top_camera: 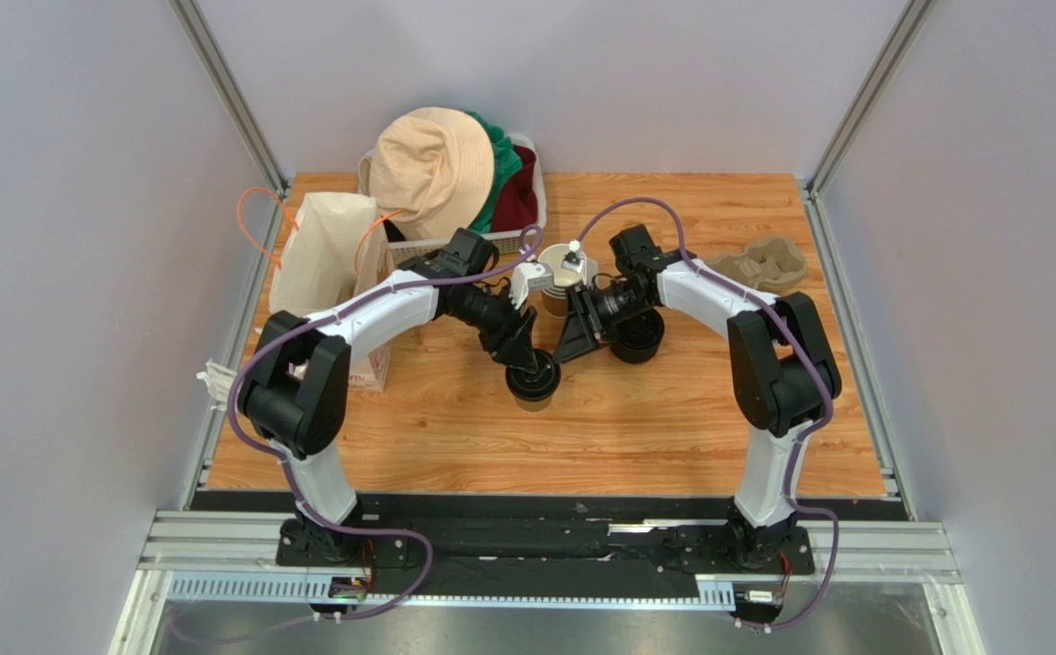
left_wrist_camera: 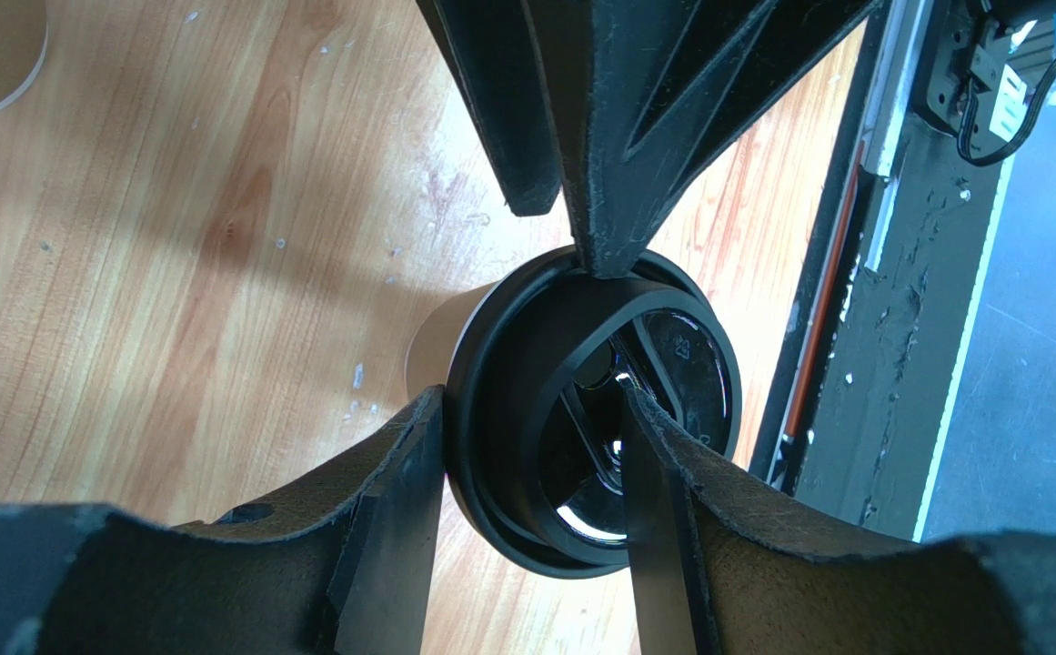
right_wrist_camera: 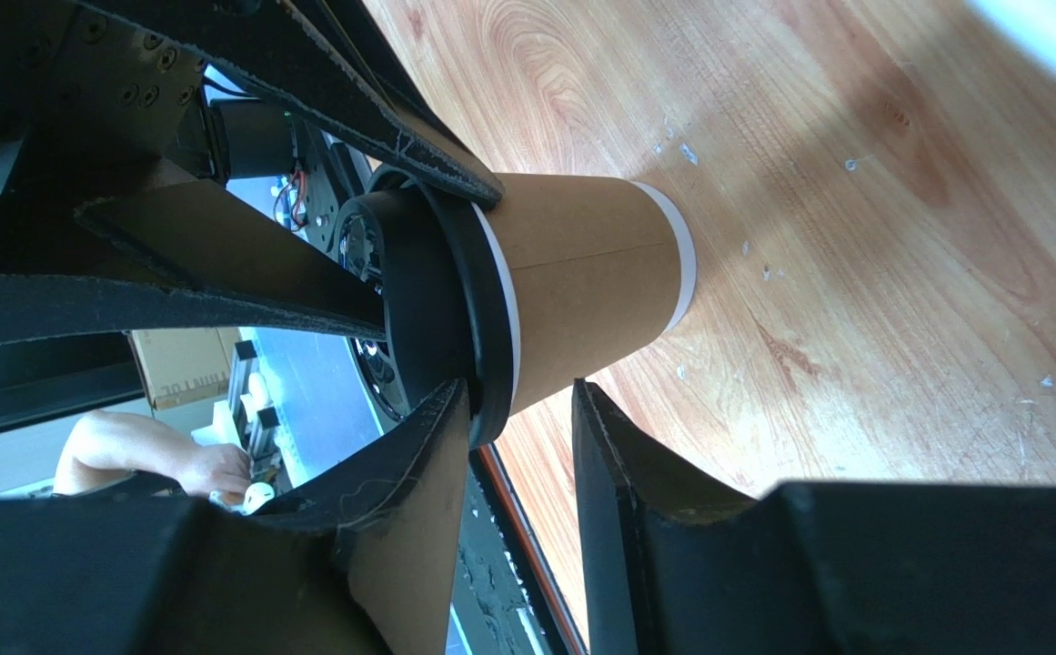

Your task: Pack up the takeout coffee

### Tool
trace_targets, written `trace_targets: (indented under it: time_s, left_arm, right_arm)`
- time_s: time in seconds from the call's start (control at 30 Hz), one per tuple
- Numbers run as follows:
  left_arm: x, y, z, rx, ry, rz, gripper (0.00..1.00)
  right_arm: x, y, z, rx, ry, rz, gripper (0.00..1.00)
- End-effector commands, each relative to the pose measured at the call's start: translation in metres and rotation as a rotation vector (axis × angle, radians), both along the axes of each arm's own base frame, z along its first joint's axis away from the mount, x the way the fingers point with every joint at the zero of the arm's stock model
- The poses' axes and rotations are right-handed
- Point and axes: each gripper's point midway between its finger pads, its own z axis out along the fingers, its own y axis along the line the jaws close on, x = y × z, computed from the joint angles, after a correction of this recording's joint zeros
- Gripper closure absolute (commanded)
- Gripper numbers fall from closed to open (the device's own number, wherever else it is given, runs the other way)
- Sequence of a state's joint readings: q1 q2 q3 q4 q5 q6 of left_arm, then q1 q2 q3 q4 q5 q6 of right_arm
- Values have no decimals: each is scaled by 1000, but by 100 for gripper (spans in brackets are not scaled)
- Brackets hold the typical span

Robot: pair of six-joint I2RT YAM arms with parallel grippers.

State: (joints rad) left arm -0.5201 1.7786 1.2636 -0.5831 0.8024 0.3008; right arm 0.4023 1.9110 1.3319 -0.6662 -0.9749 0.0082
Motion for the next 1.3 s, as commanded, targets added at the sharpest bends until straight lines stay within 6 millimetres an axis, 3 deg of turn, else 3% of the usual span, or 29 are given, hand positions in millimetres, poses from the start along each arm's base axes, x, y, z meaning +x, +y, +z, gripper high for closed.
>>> trace_targets:
  time_s: [0.0, 0.1, 0.6, 0.8, 0.87, 1.07, 1.2, 1.27]
  left_arm:
    - [-16, 43, -63, 266, 25, -3, 49]
    - [-15, 45, -65, 281, 19, 3, 50]
    - [-19, 56, -74, 329, 16, 6, 53]
    - [-23, 65, -85, 365, 5, 5, 54]
    - [-22, 64, -84, 361, -6, 8, 54]
    - [-20, 66, -86, 376, -6, 16, 54]
    - [-19, 67, -87, 381, -9, 19, 54]
    - [-18, 67, -87, 383, -9, 22, 54]
  right_arm:
    - [8, 8, 6, 37, -16, -2, 66]
    - [7, 8, 0, 30, 0, -5, 73]
    - [10, -8, -47, -199, -38, -78, 75]
    - [17, -16, -56, -296, -92, -104, 75]
    - [19, -15, -52, -306, -117, -104, 75]
    - [36, -14, -5, -274, -258, -127, 72]
    - [37, -13, 36, -224, -342, -126, 56]
    - [34, -12, 46, -203, -352, -119, 50]
